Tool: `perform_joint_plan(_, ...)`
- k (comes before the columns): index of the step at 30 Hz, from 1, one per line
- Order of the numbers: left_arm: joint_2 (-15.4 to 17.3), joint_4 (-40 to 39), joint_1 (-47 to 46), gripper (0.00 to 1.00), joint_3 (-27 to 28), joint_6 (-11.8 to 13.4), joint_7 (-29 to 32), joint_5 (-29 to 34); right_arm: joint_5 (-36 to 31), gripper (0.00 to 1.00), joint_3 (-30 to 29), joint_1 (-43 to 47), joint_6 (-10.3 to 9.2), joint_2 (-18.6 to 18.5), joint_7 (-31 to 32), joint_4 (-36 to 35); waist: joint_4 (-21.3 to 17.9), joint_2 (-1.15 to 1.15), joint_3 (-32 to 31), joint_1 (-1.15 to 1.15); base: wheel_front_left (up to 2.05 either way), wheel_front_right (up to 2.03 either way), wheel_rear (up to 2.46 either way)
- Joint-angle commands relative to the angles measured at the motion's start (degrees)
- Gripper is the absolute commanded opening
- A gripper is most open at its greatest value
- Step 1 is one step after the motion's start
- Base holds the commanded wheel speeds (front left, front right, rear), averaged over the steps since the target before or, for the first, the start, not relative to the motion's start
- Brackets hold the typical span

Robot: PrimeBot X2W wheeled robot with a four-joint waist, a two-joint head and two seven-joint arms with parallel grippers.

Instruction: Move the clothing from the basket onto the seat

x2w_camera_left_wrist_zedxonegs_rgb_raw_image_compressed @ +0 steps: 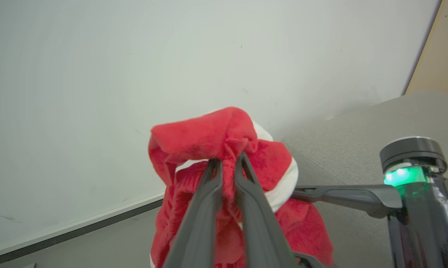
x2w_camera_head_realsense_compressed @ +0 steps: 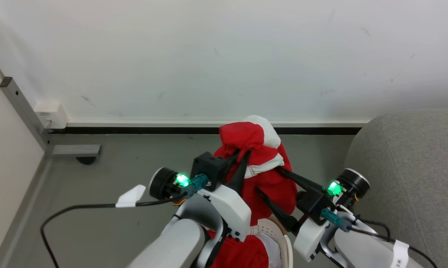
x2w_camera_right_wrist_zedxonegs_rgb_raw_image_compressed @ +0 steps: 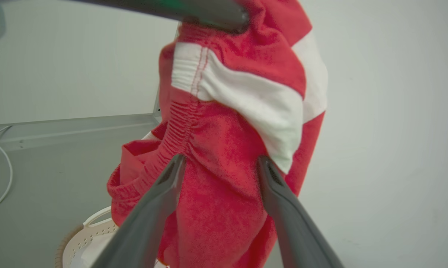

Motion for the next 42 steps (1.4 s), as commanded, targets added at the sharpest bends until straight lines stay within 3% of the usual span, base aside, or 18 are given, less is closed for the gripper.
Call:
perform_joint_plan(1,-0.5,0.4,-0.7,0.0,-0.4,-0.3,-0.2,0.6,1.0,1.0,0.8,-1.6,-0.14,0.9,0.0,2.0,0.4,0.0,0.2,0.0,0.0,0.0,0.0)
perform_joint_plan(2,-0.8,0.6,-0.9,0.0,-0.6,-0.4,-0.2,0.6,1.8,1.0,1.0,-2.3,-0.14,1.7,0.0,3.1,0.6,0.0,0.2,0.0,0.0,0.0,0.0)
perform_joint_plan(3,-1.1,0.8,-1.0,0.0,-0.8,-0.4,-0.4,0.5,2.4,0.94,0.8,-3.1,-0.14,2.3,0.0,4.1,0.8,0.0,0.2,0.0,0.0,0.0,0.0)
perform_joint_plan(4,-1.3,1.0,-1.1,0.0,-0.9,-0.5,-0.5,0.3,2.7,0.21,0.4,-3.9,-0.14,2.7,0.0,4.6,0.9,0.0,0.3,0.0,0.0,0.0,0.0)
perform_joint_plan(5,-1.6,1.2,-1.1,0.0,-1.1,-0.5,-0.6,0.1,3.2,0.0,0.1,-4.3,-0.14,3.1,0.0,5.1,1.0,0.0,0.4,0.0,0.0,0.0,0.0)
perform_joint_plan(10,-1.8,2.6,-1.0,0.0,-1.3,-0.7,-1.2,-0.5,4.7,0.0,-1.5,-5.1,-0.14,3.8,0.0,3.1,1.4,0.0,0.7,0.0,0.0,0.0,0.0)
perform_joint_plan(17,-1.6,4.8,-0.3,0.0,-0.7,-0.1,-2.1,-1.1,5.4,0.0,-6.8,-2.5,-0.14,1.5,0.0,-1.6,0.8,0.0,1.1,0.0,0.0,0.0,0.0)
perform_joint_plan(19,-1.3,5.3,-0.1,0.19,-0.5,0.0,-2.6,-1.3,5.6,0.0,-8.1,-1.8,-0.15,0.8,0.0,-2.9,0.3,0.0,1.2,0.0,0.0,0.0,0.0)
perform_joint_plan(21,-1.1,5.6,0.0,0.45,-0.2,0.4,-3.0,-1.4,5.8,0.0,-9.1,-1.0,-0.15,0.1,0.0,-4.2,-0.4,0.0,1.3,0.0,0.0,0.0,0.0)
perform_joint_plan(22,-1.0,5.7,0.0,1.0,0.0,0.7,-3.2,-1.2,5.7,0.0,-9.6,-0.5,-0.15,-0.2,0.0,-4.8,-0.8,0.0,1.4,0.0,0.0,0.0,0.0)
perform_joint_plan(32,-0.9,6.1,1.1,1.0,-0.3,0.8,-4.2,-2.0,5.0,0.0,-16.7,2.7,-0.15,-4.4,0.0,-11.8,-6.3,0.0,2.8,0.0,0.0,0.0,0.0)
perform_joint_plan(42,-1.4,3.7,2.9,1.0,-2.7,-0.2,-4.3,-2.4,5.5,0.0,-20.5,4.7,-0.15,-7.5,0.0,-16.2,-16.3,0.0,4.0,0.0,0.0,0.0,0.0)
